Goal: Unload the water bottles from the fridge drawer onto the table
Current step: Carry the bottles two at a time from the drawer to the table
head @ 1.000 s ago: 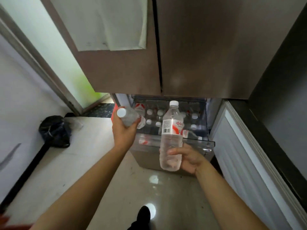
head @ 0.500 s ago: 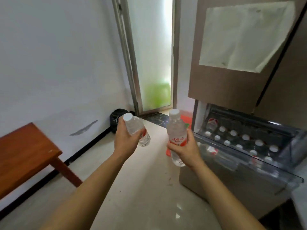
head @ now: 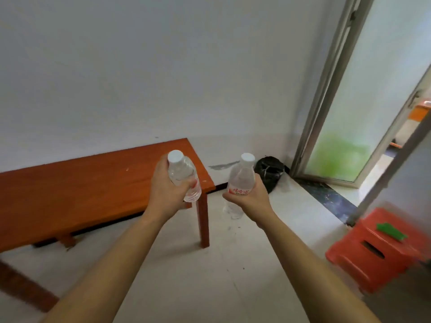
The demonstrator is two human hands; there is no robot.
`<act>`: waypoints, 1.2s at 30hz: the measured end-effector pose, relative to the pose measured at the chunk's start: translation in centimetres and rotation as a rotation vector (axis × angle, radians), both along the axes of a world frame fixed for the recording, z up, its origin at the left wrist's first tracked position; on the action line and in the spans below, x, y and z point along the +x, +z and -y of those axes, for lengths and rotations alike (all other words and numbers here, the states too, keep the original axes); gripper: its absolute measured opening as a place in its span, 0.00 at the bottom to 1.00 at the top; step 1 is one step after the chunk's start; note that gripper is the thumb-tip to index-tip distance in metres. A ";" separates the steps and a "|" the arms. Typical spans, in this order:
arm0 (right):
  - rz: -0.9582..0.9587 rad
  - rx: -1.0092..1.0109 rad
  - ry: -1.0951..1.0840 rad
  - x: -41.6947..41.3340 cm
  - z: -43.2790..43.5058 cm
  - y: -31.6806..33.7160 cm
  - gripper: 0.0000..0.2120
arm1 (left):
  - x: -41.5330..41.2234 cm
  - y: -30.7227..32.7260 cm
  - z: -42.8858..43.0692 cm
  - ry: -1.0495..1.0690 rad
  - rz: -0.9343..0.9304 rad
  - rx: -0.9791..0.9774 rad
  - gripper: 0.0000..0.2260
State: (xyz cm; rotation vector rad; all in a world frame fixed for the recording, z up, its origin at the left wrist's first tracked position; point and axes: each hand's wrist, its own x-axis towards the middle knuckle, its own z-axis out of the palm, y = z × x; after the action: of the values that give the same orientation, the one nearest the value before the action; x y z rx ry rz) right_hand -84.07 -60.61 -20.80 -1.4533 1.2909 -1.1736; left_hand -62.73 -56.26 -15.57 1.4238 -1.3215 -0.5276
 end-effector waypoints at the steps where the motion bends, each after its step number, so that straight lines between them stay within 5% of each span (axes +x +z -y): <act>1: 0.004 0.003 0.024 1.8 1.2 -0.3 0.36 | 1.7 -0.3 0.3 0.038 0.001 -0.001 0.30; 18: 0.048 0.080 0.592 31.6 30.5 -3.6 0.39 | 25.6 -1.7 22.2 0.287 0.081 0.111 0.27; 23: -0.012 0.090 0.603 38.9 37.0 -3.8 0.38 | 31.7 -3.1 26.8 0.376 0.039 0.112 0.27; 36: -0.675 -0.144 0.405 54.1 50.7 -7.7 0.45 | 52.4 -10.3 42.0 0.338 0.083 0.205 0.29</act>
State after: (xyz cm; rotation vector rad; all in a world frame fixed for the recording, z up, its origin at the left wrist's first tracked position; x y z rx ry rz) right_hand -30.01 -111.30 -28.50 -2.2076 1.2550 -0.5226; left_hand -10.37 -98.23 -25.85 1.8126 -1.0807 -0.3884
